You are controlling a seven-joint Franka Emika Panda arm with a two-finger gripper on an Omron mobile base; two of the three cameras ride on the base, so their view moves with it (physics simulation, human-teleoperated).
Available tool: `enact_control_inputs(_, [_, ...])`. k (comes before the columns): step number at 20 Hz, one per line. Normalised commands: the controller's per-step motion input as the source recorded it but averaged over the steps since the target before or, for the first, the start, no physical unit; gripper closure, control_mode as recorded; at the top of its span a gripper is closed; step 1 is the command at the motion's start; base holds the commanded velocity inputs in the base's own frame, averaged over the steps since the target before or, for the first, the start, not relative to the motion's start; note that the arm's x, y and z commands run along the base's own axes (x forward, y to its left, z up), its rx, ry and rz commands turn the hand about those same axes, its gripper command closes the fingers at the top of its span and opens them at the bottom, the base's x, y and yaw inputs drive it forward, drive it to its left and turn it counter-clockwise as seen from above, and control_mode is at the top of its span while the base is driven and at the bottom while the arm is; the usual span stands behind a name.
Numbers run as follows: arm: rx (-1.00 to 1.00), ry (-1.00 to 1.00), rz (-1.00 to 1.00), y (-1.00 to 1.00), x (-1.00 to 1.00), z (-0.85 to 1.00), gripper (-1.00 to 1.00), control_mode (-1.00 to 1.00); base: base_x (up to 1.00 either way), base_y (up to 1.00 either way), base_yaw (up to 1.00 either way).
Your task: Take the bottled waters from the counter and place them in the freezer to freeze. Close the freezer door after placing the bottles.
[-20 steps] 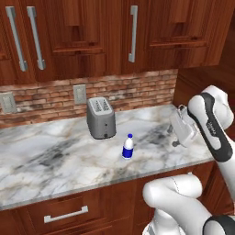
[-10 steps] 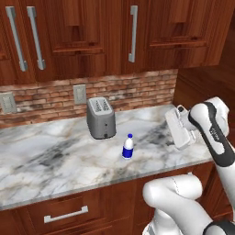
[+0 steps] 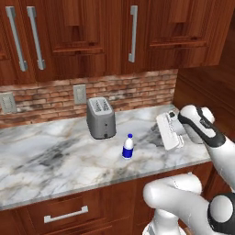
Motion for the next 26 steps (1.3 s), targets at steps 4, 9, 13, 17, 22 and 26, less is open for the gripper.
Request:
enact_control_inputs(4, [0.0,0.11,0.17,0.0,0.49,-0.34,-1.0,-1.0,0.0,0.0,0.0])
enact_control_inputs(9, [0.0,0.1,0.18,0.08,0.3,-0.37,-1.0,-1.0,0.0,0.0,0.0])
enact_control_inputs(13, [0.06,0.02,0.2,0.04,0.08,-0.42,-1.0,-1.0,0.0,0.0,0.0])
enact_control_inputs(17, [0.06,0.0,0.05,0.22,0.25,-0.33,-1.0,-1.0,0.0,0.0,0.0])
enact_control_inputs(22, [0.11,0.0,0.0,0.16,0.46,-0.14,-1.0,-1.0,0.0,0.0,0.0])
enact_control_inputs(26, [0.11,0.0,0.0,0.12,0.28,0.0,-1.0,-1.0,0.0,0.0,0.0])
